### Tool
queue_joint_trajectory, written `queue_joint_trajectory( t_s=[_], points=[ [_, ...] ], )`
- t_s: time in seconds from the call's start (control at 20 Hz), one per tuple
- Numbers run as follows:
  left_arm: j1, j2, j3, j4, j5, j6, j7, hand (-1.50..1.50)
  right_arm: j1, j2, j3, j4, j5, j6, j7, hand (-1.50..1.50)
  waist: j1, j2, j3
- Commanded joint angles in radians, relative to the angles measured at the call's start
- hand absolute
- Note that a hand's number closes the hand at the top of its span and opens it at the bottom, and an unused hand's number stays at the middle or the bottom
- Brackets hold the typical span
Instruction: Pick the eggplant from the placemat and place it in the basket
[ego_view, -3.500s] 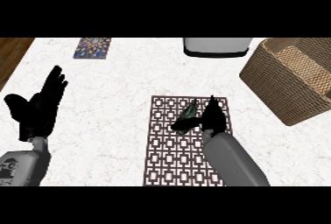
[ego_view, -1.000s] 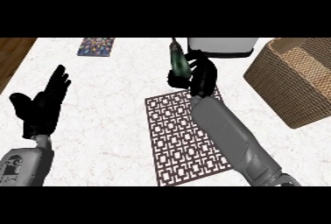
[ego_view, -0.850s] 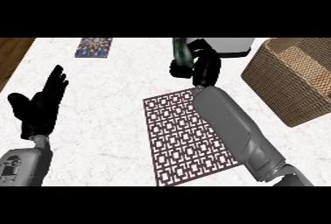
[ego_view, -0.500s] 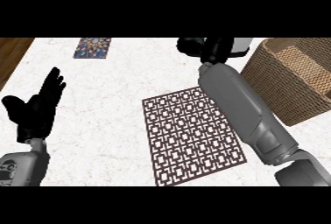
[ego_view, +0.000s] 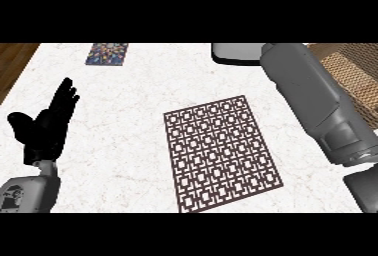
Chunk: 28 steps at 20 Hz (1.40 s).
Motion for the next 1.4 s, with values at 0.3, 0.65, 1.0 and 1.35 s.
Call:
queue_joint_trajectory(
  t_s=[0.3,0.65,1.0,1.35],
  points=[
    [-0.02,0.01,0.009,-0.028,0.008,-0.024,0.031,0.0,-0.046,-0.103,-0.051,0.174,0.032,0.094,-0.028,1.5,0.018,0.007,0.001],
    [-0.025,-0.023,-0.015,0.018,-0.019,-0.014,-0.021,0.0,-0.03,-0.157,-0.096,0.245,0.014,0.125,-0.049,1.5,0.027,0.015,0.001],
    [-0.035,-0.014,-0.011,-0.029,-0.003,-0.026,0.051,0.0,0.047,-0.212,-0.134,0.278,0.0,0.124,-0.119,1.5,0.037,0.017,0.002],
    [-0.07,-0.003,0.012,0.024,-0.009,-0.03,0.028,0.0,0.128,-0.291,-0.234,0.225,-0.09,0.254,-0.273,1.5,0.019,0.015,0.003]
  ],
)
